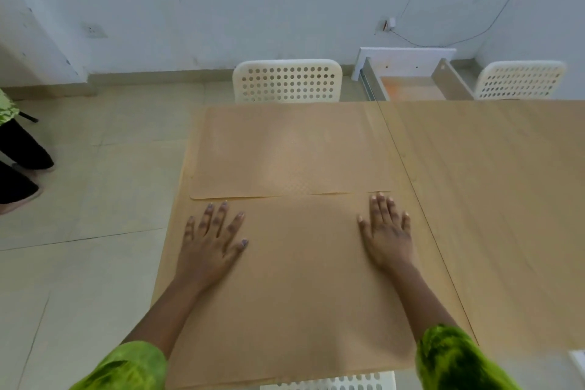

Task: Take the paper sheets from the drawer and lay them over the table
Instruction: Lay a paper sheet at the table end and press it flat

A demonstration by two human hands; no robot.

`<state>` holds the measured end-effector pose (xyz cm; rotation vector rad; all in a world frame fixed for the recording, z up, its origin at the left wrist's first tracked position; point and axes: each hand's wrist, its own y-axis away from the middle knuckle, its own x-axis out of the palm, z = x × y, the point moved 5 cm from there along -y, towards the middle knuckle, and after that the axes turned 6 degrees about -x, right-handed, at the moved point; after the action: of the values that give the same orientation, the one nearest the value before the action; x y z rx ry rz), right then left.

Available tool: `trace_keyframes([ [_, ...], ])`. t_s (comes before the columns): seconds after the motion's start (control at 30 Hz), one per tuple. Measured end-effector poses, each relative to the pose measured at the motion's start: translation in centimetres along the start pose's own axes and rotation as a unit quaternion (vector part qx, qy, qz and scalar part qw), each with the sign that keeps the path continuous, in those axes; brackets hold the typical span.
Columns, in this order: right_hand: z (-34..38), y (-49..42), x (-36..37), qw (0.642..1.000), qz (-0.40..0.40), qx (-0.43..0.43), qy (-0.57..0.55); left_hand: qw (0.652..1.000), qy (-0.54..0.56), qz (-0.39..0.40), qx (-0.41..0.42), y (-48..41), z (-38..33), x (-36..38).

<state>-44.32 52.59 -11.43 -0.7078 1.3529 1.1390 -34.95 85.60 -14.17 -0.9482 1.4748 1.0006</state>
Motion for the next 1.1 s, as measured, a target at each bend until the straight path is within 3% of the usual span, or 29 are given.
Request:
trace_keyframes([
  [0.13, 0.4, 0.7, -0.5, 1.0, 0.023, 0.014, -0.012, 0.999, -0.007, 0.046, -0.012, 0.5, -0.6, -0.5],
  [0.27, 6.8, 6.6, 0.5, 0.994, -0.07, -0.08, 0.006, 0.999, 0.029, 0.0, 0.023, 4.5, -4.7, -1.4],
  [0.4, 10.8, 13.0, 5.3, 0.993, 0.006, -0.115, -0.023, 0.996, 0.046, 0.021, 0.076, 10.9, -10.7, 0.8],
  [0.63, 9.0, 13.4, 5.6, 0.991, -0.002, -0.137, -0.007, 0.999, 0.009, 0.014, 0.035, 11.6, -9.6, 1.4],
  [0.93, -1.0, 12.2, 3.8, 1.0, -0.018, -0.019, 0.009, 0.997, 0.021, 0.008, -0.068, 10.9, -1.3, 0.6],
  [1.1, -3.0, 12.3, 3.0, 1.0, -0.022, -0.007, 0.013, 0.996, 0.028, 0.005, -0.09, 10.7, 0.4, 0.4],
])
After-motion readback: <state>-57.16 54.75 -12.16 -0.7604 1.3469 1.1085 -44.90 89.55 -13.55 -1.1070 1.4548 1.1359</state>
